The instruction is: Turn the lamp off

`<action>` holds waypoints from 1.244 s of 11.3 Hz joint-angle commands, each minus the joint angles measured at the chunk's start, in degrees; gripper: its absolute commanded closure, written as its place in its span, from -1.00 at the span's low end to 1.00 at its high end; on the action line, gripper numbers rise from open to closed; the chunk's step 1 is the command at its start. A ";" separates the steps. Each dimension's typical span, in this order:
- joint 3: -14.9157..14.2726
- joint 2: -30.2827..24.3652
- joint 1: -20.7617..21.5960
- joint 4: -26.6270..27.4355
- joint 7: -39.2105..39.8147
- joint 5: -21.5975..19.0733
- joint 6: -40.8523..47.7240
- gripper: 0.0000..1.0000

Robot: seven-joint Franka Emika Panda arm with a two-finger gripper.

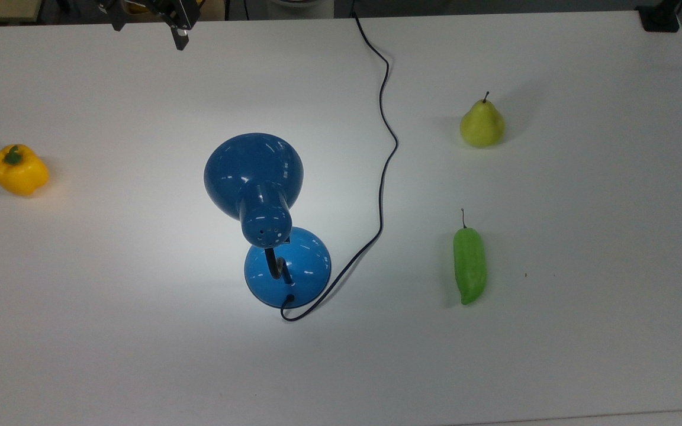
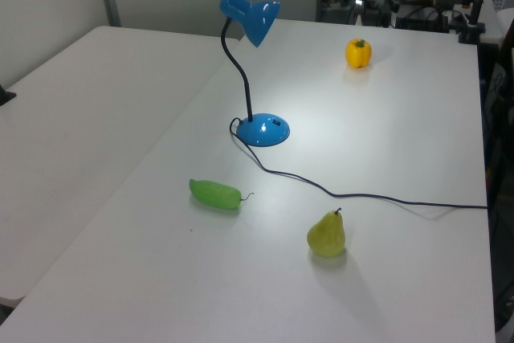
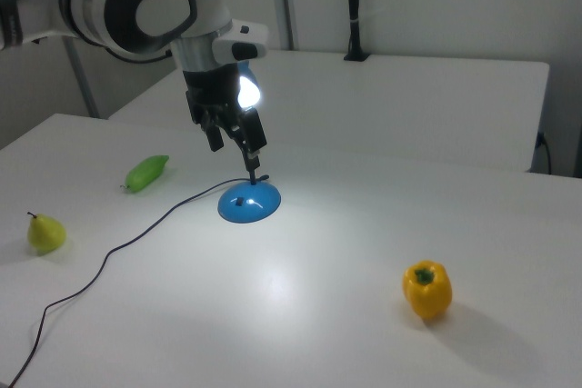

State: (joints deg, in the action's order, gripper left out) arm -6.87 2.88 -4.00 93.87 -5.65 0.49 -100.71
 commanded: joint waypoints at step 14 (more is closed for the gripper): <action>-1.66 1.69 1.45 -0.53 7.29 -3.12 -1.24 0.33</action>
State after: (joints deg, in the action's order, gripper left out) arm -7.49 4.36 -3.54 93.41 -3.97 -1.12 -101.01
